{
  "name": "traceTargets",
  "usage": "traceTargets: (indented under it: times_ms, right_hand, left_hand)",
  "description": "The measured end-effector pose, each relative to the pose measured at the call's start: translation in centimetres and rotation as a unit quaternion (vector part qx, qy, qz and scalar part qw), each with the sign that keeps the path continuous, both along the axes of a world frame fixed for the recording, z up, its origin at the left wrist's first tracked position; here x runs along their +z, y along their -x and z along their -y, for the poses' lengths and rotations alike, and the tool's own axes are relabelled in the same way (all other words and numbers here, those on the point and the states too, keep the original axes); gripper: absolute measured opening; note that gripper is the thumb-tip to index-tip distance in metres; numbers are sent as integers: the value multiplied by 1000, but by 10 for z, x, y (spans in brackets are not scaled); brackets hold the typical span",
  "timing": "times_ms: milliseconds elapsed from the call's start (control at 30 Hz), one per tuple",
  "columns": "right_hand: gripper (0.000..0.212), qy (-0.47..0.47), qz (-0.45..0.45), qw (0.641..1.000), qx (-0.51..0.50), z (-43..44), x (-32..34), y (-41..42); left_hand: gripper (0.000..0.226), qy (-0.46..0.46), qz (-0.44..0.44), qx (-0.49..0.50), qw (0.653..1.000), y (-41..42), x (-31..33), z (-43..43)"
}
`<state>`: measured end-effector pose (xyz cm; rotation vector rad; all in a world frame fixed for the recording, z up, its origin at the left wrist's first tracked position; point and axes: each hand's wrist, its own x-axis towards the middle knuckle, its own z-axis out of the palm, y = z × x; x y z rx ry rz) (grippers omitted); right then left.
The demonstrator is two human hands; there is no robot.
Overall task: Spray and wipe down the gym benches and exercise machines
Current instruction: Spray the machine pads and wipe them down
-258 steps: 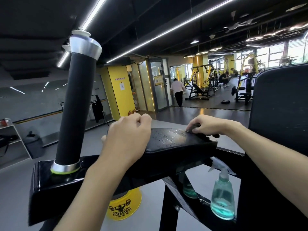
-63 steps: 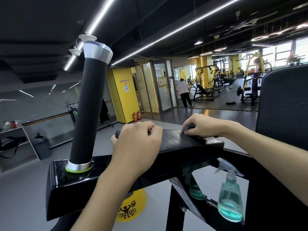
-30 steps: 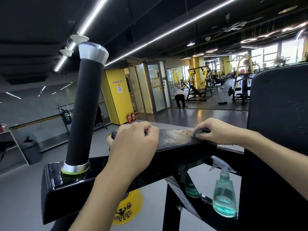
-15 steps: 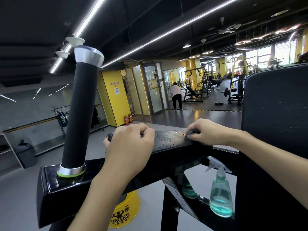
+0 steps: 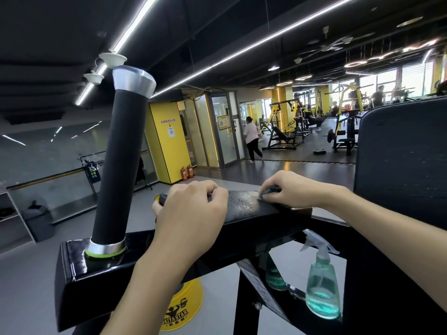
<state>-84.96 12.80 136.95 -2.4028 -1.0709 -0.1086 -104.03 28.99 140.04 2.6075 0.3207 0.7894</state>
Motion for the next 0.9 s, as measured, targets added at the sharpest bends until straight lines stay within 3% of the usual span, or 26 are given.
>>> traceTargets:
  times_ms: [100,233,400,567,733,900]
  right_hand:
    - [19,33,3,999,-31,-3,-1,-8]
    - [14,-14,3,999,34,-13,3,2]
    - [16,33,2,999,-38,-9,-4,-21]
    - [9,0,2,1000,31,-22,2,-11]
    - [15,54,9,996,-64,-16,-7,-36]
    - [12,9,-8,1000,11,-26,0,-24]
  left_hand:
    - [35,6,1,1,1000,0,0,0]
    - [34,6,5,0,1000,-1,0,-1]
    - [34,8,6,0,1000,0,0,-1]
    - [34,4,6,2,1000,-1,-1,-1]
    - [34,2,4,4,1000,0,-1,-1]
    - [33,-7,5,6,1000,-1,-1,-1]
